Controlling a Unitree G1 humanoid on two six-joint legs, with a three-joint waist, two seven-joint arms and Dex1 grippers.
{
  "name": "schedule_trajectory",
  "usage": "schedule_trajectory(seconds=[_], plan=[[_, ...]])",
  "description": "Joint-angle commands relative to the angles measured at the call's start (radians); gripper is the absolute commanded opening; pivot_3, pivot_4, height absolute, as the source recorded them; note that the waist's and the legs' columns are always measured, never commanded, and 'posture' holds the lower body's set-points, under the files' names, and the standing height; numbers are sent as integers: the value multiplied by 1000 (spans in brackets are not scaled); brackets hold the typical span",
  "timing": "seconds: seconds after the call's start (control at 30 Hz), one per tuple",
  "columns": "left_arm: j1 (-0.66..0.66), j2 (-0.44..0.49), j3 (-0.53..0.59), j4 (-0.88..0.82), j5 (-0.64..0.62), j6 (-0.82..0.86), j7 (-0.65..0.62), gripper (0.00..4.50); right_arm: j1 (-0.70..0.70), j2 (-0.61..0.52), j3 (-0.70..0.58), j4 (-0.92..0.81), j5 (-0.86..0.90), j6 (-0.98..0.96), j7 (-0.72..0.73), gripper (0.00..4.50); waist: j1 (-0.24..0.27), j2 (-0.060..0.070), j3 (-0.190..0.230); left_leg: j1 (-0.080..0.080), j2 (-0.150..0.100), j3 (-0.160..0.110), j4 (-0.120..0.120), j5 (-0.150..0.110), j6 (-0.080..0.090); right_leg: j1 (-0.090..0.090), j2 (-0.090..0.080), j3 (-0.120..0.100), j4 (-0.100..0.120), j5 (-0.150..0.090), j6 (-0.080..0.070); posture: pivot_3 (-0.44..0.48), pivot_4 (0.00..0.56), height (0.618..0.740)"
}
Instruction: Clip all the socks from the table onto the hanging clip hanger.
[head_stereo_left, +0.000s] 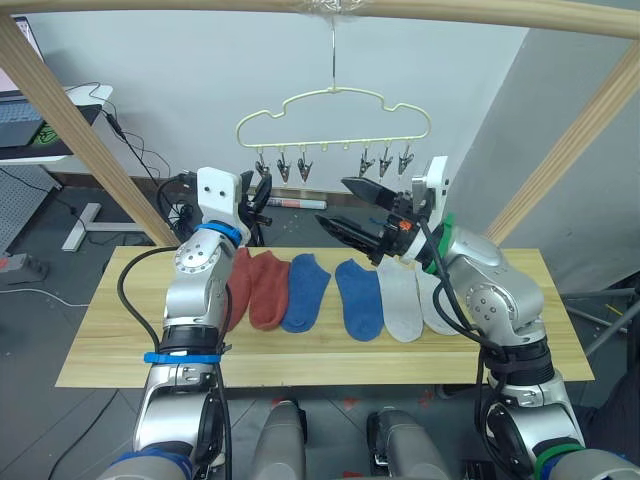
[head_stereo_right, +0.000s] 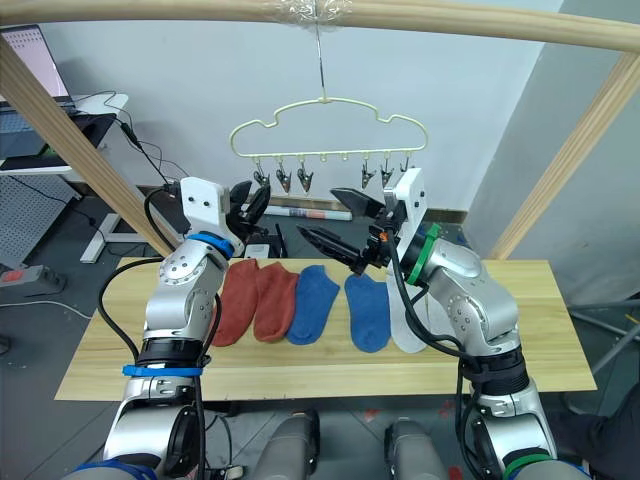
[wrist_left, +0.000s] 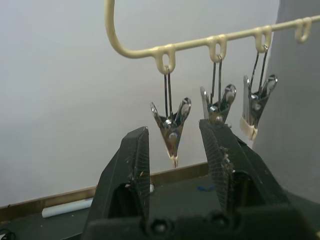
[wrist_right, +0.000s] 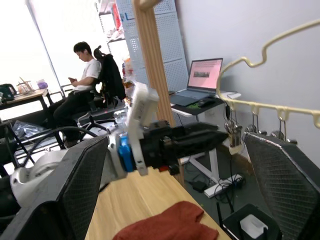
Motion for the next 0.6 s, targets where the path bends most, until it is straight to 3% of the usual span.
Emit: schedule_trajectory(seconds=[0.03,0.6], plan=[[-42,-2,6,25,13,-51,7,1755,-25,3,-15,-55,33,14,-17,4500,-3,0,1,0,0,0,0,0,0,0,0,0,0,0,0,8,257,740],[-93,9,17,119,42,-138,36,1755,-50,-3,-30,-86,89,67,-39,4500,-22,0,14,0,0,0,0,0,0,-1,0,0,0,0,1,-5,262,740]])
